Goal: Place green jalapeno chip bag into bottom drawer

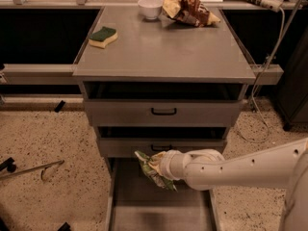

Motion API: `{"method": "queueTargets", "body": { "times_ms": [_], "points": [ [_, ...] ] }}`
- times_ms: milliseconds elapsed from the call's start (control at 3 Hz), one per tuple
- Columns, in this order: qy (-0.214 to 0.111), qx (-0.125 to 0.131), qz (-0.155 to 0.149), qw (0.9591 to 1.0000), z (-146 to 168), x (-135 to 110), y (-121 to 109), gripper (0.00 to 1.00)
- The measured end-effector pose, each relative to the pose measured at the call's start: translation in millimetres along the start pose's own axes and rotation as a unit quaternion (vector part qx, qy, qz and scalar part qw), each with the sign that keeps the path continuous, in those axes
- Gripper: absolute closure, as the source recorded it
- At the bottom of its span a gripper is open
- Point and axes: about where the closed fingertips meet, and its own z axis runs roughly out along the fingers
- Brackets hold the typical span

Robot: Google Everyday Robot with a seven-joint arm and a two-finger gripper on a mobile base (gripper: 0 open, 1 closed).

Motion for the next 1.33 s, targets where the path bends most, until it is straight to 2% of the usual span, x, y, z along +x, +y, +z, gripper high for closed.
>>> {"method": "queueTargets", "body": {
  "times_ms": [333, 667, 1000, 1333],
  "points": [
    [-0.093, 0.031, 0.065, 0.9930, 26, -3, -36, 1.00],
    [-0.130, 0.020, 0.142, 0.9811, 58, 48, -32, 1.00],
    [-0.120, -0.016, 0.184, 0.9755, 63, 138, -7, 1.00],
    [-0.120, -0.017, 0.183, 0.9756, 64, 138, -7, 1.00]
  ]
}}
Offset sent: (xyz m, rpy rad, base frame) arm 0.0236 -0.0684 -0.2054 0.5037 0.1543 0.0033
